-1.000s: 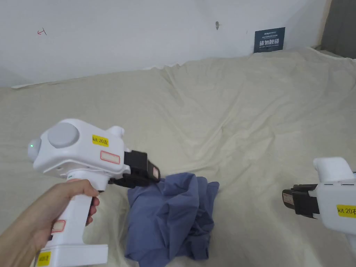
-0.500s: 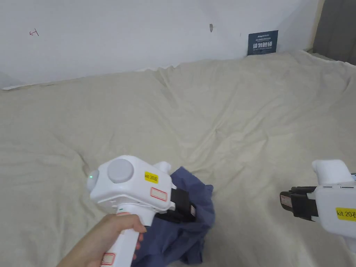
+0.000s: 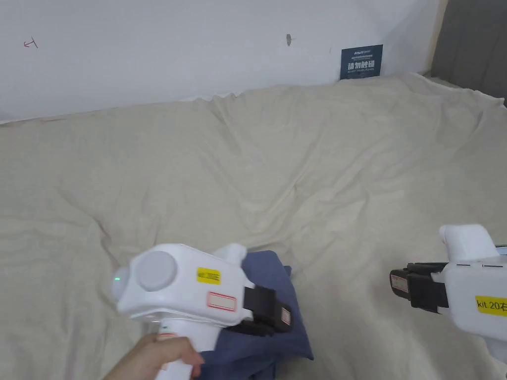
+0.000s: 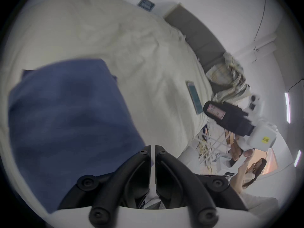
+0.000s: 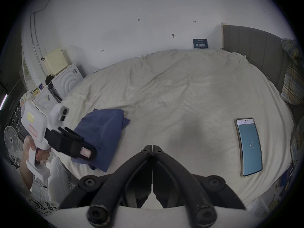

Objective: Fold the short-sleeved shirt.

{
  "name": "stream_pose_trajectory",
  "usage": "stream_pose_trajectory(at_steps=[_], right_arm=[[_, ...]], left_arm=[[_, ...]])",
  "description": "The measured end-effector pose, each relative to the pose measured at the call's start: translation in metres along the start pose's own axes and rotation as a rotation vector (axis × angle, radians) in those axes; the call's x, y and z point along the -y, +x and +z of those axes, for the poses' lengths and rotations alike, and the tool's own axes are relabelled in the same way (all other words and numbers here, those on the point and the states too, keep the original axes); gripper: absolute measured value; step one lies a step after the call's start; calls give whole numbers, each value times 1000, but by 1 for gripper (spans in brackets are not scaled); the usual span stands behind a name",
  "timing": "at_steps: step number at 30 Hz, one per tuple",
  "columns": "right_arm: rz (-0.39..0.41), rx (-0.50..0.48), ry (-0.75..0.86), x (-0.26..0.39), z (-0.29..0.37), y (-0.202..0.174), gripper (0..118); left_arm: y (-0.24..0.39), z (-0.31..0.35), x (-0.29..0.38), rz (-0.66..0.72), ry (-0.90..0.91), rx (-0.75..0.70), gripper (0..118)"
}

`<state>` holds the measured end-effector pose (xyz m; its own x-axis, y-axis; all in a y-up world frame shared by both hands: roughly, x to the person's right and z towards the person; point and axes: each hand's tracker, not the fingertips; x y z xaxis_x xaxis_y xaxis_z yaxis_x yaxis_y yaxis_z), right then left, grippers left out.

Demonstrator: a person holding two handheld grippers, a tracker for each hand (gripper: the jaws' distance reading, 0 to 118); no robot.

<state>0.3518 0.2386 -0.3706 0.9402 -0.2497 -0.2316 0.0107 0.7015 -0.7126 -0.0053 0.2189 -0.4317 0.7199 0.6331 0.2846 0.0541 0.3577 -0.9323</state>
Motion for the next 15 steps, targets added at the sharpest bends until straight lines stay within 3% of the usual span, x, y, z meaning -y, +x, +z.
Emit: stream_pose_trajectory(at_steps=[8,15], right_arm=[[116,-105,2,-23,-26,-65,0],[225,-190,-30,-34,-77,-147,0]], left_arm=[[-76,129,23,196,282,-117,0],[-107,175,54,254,358,-125,0]])
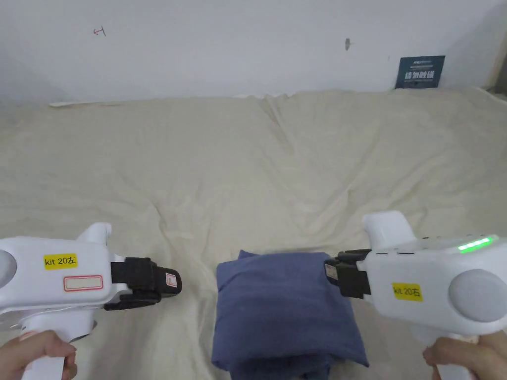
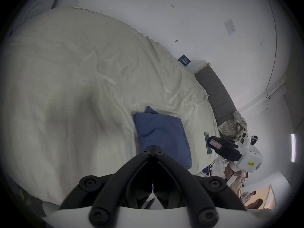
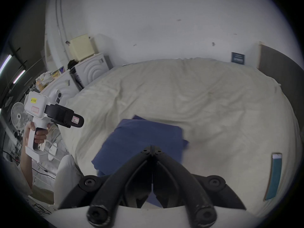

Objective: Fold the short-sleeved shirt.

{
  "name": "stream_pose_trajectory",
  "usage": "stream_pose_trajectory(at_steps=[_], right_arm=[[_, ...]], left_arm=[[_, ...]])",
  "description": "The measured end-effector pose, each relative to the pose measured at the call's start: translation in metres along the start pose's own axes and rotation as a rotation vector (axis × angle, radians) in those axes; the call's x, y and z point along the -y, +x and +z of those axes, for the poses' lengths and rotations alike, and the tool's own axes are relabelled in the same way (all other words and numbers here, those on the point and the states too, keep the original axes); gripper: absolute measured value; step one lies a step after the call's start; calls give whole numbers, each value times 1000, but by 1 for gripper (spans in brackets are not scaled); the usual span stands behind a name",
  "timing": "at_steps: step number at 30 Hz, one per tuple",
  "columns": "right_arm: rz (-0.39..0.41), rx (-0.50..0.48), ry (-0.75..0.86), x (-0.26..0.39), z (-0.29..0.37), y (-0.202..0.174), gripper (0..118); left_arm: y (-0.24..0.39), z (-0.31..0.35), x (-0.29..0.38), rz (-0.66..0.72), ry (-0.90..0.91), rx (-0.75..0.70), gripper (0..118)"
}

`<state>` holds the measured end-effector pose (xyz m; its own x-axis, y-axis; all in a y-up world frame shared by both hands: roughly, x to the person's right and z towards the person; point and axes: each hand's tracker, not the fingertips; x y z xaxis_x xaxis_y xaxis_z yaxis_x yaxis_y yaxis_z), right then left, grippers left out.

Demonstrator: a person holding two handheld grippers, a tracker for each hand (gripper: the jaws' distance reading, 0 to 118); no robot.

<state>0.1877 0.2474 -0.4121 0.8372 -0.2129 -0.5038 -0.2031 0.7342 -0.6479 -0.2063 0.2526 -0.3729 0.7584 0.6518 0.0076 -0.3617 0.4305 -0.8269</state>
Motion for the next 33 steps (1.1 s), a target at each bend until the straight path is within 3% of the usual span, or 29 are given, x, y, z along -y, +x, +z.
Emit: stream_pose_trajectory(at_steps=[3,7,8,9,10,11,12,20,26,29,33], right_arm=[[72,67,-55,5,-37,-18,0],[-24,38,-159,27,-76,-11,0],[-31,47,-176,34,-83,-8,0],[-20,51,-167,40,-87,-6,0],[-37,56,-173,44,-87,-3,0],[-63,41,-156,44,-84,-1,0],[-72,30,-139,42,-83,1,0],[-98,9,-136,43,-80,7,0],[-108,-6,-135,44,-80,9,0],[-117,-16,-132,44,-81,12,0],[-124,-27,-135,43,-81,14,0]], left_arm=[[-13,-3,3,33,2,39,0],[-20,-21,4,54,-45,110,0],[-22,-28,3,66,-68,134,6],[-24,-34,3,80,-80,142,23],[-25,-42,1,96,-95,161,50],[-30,-53,-1,117,-116,184,84],[-30,-61,-2,118,-150,175,95],[-33,-115,-24,164,-214,254,98],[-28,-147,-20,88,-317,150,99],[-29,-153,-17,109,-291,246,99],[-26,-162,-13,152,-321,265,99]])
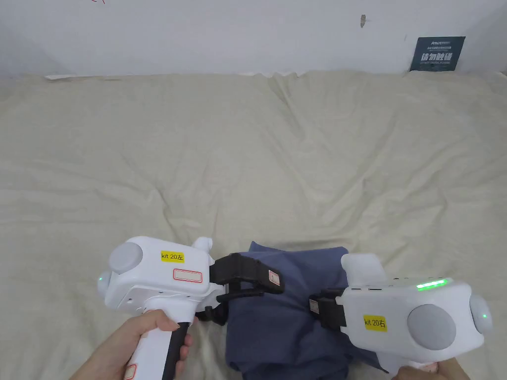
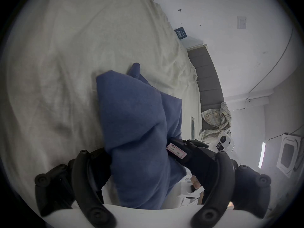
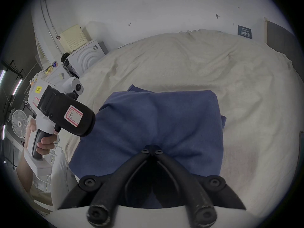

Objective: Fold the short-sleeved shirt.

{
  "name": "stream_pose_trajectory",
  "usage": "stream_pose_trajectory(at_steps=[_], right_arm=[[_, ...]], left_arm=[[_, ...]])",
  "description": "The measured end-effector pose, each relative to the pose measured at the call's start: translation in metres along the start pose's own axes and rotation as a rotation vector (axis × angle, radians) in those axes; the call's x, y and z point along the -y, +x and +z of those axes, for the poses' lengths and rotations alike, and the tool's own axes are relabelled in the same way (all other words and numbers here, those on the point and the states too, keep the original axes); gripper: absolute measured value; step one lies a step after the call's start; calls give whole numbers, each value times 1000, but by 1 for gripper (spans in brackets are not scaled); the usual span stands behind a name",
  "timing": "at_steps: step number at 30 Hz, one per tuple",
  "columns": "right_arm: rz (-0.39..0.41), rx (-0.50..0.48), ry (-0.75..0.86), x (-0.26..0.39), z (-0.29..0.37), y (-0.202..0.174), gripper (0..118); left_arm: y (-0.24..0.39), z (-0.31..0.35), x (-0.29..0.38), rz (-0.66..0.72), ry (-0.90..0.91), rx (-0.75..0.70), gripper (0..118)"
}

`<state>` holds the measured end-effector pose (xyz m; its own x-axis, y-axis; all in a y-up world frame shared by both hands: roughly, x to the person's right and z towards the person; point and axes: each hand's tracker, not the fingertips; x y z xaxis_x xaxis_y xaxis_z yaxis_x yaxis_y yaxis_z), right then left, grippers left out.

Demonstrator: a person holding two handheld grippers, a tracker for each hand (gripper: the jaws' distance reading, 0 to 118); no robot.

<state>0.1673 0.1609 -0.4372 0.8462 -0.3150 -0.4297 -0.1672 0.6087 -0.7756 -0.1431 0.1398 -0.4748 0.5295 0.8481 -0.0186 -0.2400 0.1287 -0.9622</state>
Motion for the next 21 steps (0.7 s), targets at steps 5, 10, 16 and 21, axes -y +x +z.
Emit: stream_pose_trajectory(at_steps=[5,10,16,21], right_arm=[[-26,-4,1,-1,0,2,0],[-2,18,14,-4,14,-5,0],[6,24,96,-16,42,-16,0],[9,45,147,-30,45,-26,0]], left_arm=[[4,-17,2,-21,3,-32,30],[-6,-10,5,9,12,-34,23],[4,9,3,-35,20,-39,23],[1,75,10,-94,95,-99,23]])
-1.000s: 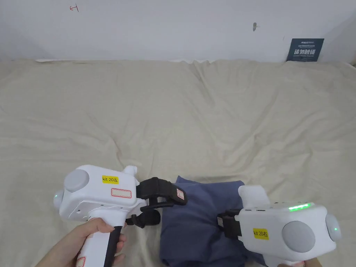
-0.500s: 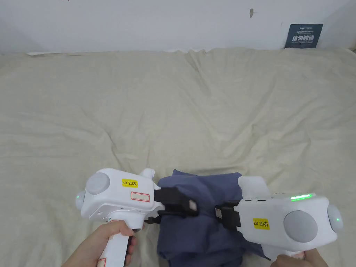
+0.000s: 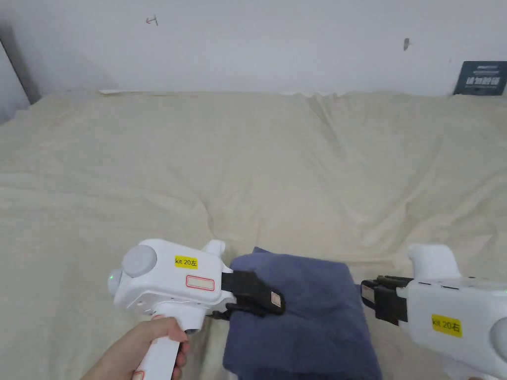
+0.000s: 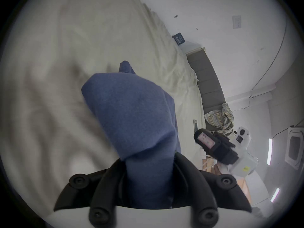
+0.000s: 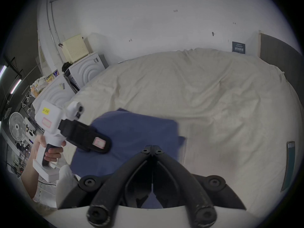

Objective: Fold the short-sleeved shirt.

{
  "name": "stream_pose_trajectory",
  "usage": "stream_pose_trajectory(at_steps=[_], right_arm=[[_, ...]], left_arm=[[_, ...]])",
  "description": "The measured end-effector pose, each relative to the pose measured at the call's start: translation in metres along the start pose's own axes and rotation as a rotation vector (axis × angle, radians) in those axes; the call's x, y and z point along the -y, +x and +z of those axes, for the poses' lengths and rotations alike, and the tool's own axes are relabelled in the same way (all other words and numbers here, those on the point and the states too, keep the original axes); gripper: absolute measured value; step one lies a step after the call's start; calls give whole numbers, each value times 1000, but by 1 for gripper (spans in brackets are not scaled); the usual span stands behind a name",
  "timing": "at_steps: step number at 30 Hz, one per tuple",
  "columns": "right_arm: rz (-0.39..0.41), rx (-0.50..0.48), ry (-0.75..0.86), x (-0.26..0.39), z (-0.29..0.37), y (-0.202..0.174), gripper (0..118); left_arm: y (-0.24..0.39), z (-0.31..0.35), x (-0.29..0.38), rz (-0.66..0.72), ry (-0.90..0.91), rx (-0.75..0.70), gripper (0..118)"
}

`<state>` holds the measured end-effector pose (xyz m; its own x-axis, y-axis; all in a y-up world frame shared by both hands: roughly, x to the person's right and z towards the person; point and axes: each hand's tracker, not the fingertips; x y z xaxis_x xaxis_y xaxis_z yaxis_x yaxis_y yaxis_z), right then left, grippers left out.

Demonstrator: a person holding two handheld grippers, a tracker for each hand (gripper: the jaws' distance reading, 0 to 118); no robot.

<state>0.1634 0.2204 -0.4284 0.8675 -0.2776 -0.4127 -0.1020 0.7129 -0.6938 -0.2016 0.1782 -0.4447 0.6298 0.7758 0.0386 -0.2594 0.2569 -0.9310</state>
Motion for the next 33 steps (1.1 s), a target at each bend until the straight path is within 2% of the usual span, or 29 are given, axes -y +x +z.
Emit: stream_pose_trajectory(at_steps=[4,6,11,13,14,22,25,26,28,30,31,32,33], right_arm=[[-38,-27,26,-4,-3,-5,0],[-32,-23,30,-5,-6,-9,0],[-57,-30,25,-7,-20,-14,0],[-60,-18,21,-8,-24,-18,0],[-52,-16,17,-9,-27,-19,0],[-53,33,-7,-22,-54,-25,0],[-29,35,-19,-25,-55,-28,0],[-12,40,-27,-26,-57,-29,0],[-7,58,-48,-27,-63,-29,0],[-15,77,-57,-25,-67,-30,0],[-17,73,-57,-25,-67,-31,0],[-27,58,-59,-24,-66,-31,0],[-41,30,-59,-23,-64,-31,0]], left_arm=[[-27,70,-10,2,55,-161,23],[-42,106,-19,-3,76,-259,23],[-66,184,-40,-36,115,-583,23],[-82,208,-52,59,159,-697,23],[-90,219,-57,48,154,-730,23],[-150,276,-112,45,140,-1026,23],[-163,287,-124,-58,126,-1270,23],[-170,291,-130,-36,134,-1326,23],[-182,299,-136,-23,126,-1388,23],[-197,303,-137,-39,131,-1359,23],[-203,304,-138,-29,130,-1392,33],[-205,305,-137,-24,136,-1425,68],[-204,306,-130,-48,154,-1455,97]])
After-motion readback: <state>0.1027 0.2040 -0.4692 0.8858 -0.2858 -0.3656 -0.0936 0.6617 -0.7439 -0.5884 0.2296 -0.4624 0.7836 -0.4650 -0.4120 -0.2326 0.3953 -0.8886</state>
